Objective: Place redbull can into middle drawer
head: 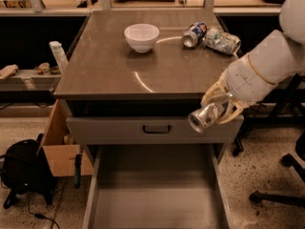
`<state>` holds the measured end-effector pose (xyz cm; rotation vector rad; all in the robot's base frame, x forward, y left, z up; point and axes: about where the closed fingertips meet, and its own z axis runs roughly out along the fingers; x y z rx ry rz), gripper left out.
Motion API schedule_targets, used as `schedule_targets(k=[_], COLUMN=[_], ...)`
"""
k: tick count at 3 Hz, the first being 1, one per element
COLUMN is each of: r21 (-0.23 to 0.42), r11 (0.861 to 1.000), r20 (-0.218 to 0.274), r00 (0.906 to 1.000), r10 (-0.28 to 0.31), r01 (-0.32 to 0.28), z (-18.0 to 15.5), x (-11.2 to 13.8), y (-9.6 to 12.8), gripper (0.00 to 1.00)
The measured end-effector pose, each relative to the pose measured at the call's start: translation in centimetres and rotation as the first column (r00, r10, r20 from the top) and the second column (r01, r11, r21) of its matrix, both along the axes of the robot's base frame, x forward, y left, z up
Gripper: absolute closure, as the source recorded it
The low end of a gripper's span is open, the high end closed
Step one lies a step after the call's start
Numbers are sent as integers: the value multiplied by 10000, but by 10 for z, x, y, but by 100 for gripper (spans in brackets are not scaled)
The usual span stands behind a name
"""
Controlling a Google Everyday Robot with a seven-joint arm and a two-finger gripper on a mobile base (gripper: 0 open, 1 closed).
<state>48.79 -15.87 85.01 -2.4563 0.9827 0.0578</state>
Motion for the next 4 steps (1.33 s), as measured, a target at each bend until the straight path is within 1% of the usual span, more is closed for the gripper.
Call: schedule_targets(k=[1, 2, 3, 4], r21=[210, 270, 116, -165], r11=[9957, 9680, 9154, 8441], r20=[73, 198, 322, 236], r00=[9959, 9680, 9149, 8442], r10=[-899, -2500, -4025, -5355], r01=[897, 2495, 4023, 5359], z=[-8, -27, -53, -82], x=[-26, -36, -27, -13], y=[-1, -6, -18, -34], gripper=[100, 100, 100, 100])
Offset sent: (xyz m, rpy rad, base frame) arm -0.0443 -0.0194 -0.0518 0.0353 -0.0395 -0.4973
